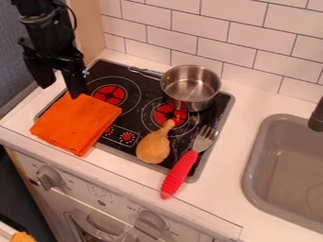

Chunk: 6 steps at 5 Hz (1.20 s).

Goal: Moved the silver pot to the left top side of the burner

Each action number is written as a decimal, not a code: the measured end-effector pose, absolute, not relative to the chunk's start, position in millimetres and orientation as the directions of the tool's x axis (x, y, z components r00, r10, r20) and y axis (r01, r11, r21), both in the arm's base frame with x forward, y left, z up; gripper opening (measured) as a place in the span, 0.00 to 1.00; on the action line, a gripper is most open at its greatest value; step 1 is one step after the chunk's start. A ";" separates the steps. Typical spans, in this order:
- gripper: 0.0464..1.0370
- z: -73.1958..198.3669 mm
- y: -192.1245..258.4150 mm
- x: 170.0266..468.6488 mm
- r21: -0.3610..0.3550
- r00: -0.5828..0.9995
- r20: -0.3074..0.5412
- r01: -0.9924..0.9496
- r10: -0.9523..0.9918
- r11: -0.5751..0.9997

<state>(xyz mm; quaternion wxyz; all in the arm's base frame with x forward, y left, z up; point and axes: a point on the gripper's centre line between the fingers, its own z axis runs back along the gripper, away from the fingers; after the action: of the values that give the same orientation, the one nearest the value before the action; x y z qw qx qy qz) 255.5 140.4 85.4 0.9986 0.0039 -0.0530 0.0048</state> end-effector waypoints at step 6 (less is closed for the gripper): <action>0.96 50.4 -46.3 378.0 0.003 0.882 0.168 0.447 -0.441 0.895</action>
<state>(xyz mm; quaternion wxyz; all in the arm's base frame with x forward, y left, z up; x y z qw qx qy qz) 378.0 -46.3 50.4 0.9698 -0.0178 -0.0826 -0.2289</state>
